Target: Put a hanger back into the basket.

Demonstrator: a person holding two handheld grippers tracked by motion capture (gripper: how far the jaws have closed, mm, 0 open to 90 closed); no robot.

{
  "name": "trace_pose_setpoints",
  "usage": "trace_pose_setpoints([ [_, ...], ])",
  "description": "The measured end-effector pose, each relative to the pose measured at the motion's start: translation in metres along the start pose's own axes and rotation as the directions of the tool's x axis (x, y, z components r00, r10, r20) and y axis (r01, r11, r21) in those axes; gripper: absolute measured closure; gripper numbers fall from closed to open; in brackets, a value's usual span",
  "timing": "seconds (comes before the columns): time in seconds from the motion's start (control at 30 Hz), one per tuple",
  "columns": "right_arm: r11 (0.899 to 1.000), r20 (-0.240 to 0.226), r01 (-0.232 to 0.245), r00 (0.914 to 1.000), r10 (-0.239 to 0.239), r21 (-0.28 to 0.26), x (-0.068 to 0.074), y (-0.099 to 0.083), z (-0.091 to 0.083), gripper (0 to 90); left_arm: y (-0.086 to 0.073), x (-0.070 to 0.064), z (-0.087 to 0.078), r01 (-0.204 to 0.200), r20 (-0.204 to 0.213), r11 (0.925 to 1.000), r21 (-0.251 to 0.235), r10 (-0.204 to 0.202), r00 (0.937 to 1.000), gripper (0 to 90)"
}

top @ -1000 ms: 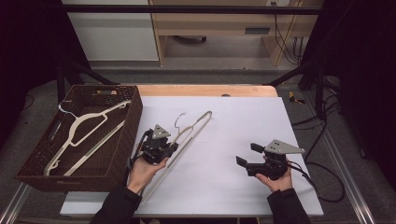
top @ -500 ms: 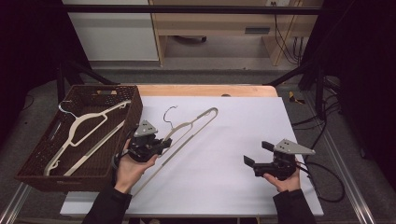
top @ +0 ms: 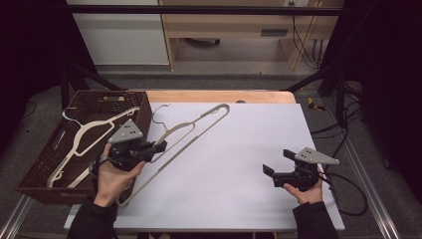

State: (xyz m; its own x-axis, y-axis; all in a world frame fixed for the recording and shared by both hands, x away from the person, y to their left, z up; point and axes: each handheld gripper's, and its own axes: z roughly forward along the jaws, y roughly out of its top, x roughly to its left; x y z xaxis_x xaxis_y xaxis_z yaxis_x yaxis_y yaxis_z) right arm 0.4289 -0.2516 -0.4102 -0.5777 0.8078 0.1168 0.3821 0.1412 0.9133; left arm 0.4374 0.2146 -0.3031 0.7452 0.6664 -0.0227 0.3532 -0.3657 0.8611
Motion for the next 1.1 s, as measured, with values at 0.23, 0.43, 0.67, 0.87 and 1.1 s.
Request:
trace_pose_setpoints([
  [0.23, 1.0, 0.001, 0.006, 1.0, -0.006, 0.001, 0.0, 0.001, 0.0, 3.1, 0.012, 0.024, -0.025, 0.004, 0.006, 0.9999, -0.015, -0.003, 1.0, 85.9],
  [0.43, 1.0, 0.005, 0.006, 1.0, -0.005, -0.003, -0.001, 0.001, -0.002, 2.8, 0.02, 0.05, -0.047, 0.001, 0.002, 0.9999, -0.011, -0.001, 1.0, 85.8],
  [0.67, 1.0, 0.011, 0.005, 0.9999, -0.005, -0.009, -0.002, 0.002, -0.003, 2.3, 0.019, 0.083, -0.065, 0.002, -0.028, 1.0, -0.008, -0.002, 0.9996, 85.8],
  [0.87, 1.0, 0.011, 0.004, 0.9999, -0.004, -0.002, -0.001, 0.001, -0.002, 2.1, 0.01, 0.106, -0.073, 0.014, -0.045, 0.9999, 0.003, -0.014, 0.9989, 85.8],
  [1.1, 1.0, 0.008, 0.008, 0.9999, -0.008, 0.001, -0.001, 0.001, -0.001, 2.1, 0.002, 0.137, -0.083, 0.05, -0.087, 0.9987, 0.005, -0.049, 0.995, 85.7],
])
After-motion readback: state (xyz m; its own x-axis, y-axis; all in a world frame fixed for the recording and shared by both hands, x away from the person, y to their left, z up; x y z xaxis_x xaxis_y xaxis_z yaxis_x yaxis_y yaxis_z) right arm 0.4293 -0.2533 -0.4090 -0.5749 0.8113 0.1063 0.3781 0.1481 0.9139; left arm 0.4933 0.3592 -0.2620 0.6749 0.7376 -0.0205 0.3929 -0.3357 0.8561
